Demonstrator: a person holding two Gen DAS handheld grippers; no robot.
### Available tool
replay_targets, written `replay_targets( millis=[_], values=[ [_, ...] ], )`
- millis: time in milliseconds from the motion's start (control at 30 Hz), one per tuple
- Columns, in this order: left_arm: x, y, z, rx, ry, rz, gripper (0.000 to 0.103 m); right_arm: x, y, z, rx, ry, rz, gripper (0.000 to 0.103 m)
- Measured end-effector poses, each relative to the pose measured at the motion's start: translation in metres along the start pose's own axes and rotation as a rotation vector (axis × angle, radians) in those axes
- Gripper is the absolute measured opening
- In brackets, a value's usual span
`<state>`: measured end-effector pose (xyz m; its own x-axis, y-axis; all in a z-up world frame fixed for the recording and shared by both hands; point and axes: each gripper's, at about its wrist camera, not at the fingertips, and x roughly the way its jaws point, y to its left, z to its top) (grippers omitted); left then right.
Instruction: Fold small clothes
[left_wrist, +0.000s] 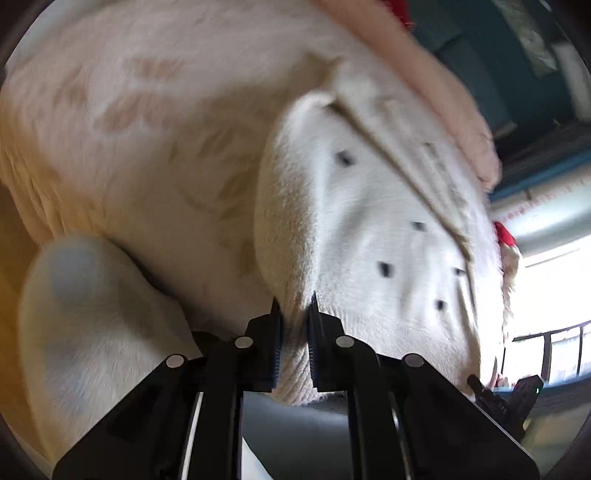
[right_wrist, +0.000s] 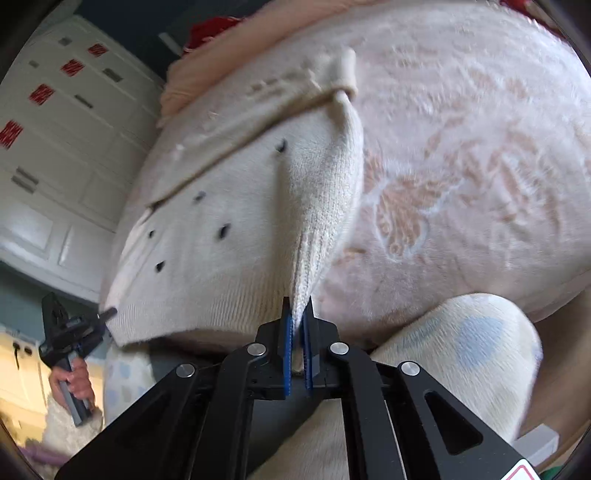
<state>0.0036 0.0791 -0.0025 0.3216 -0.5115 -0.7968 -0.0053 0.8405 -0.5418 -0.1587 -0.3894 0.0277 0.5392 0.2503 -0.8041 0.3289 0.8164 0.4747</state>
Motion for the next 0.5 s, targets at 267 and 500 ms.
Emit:
replay_targets(
  millis=[267,500],
  values=[
    [-0.095,-0.051,-0.042,0.163,0.041,-0.139,0.009,-0.1,0.019,-0.032,-0.086,0.038,0.03,0.004],
    [-0.117,-0.072,0.007,0.115,-0.069,-0.171,0.01,-0.135,0.031,0.039,-0.091,-0.187,0.186,0.004]
  ],
)
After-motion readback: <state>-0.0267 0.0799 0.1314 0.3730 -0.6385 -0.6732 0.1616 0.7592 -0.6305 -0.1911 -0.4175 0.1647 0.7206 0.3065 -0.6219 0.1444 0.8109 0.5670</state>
